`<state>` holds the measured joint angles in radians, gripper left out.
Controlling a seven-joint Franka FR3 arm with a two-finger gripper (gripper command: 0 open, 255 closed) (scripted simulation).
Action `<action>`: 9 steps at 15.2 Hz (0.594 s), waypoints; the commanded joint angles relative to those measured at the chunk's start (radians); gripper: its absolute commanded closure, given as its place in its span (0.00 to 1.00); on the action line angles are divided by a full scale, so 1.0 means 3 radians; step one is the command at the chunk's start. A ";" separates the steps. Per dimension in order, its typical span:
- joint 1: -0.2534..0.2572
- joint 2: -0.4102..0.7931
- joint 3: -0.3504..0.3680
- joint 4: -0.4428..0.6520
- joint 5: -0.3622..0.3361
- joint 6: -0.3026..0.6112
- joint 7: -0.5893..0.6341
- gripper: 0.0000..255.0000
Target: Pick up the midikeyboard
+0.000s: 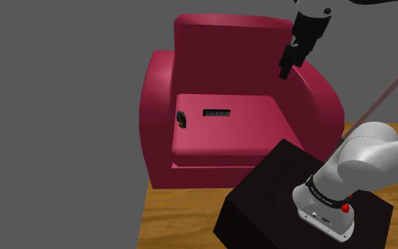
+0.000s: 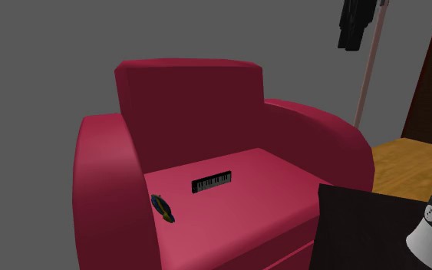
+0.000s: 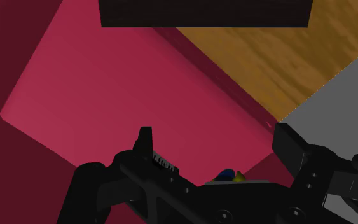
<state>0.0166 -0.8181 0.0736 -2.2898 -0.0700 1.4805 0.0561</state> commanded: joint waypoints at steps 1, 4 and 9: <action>0.0000 0.0000 0.0000 0.0000 0.0000 0.0000 0.0000 0.00; 0.0019 0.0189 -0.0156 -0.0114 -0.0090 0.0294 -0.0259 0.00; 0.0046 0.0603 -0.0400 -0.0202 -0.0206 0.0782 -0.0679 0.00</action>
<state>0.0308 -0.6662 -0.0259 -2.3470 -0.1219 1.6815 -0.1136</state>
